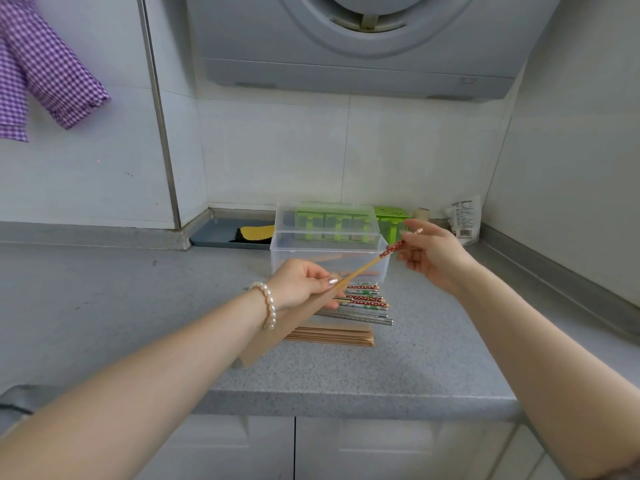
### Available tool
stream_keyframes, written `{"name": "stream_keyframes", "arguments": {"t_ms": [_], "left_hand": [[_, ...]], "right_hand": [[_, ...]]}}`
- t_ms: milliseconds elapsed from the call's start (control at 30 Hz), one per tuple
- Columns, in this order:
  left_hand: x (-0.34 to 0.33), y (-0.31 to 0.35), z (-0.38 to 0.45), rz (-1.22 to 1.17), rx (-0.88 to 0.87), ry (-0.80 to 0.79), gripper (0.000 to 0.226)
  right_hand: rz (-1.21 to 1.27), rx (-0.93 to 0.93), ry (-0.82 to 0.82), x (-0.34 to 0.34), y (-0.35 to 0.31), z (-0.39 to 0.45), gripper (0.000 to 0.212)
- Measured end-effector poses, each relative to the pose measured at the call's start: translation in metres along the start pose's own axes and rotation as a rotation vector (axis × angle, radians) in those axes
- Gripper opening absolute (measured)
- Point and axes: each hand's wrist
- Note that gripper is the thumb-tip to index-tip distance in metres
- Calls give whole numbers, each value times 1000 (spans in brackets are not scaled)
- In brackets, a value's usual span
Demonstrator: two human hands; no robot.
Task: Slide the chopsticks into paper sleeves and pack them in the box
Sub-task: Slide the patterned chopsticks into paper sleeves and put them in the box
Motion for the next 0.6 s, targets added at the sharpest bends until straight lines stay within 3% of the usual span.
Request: {"name": "stream_keyframes", "arguments": {"t_ms": [67,600], "left_hand": [[-2,0,1,-25,1,25,15],[-2,11,1,-38,-1,71,10]], "right_hand": [[-62,48,18,-11,7,-6,27],[-164,118,-150,-60,30,-30,5]]}}
Point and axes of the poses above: each hand's wrist, its own z-axis towards the middle knuckle, its own x-axis out of the back of the hand, y = z × x, and after that the axes turned 5 degrees about x, right-handed
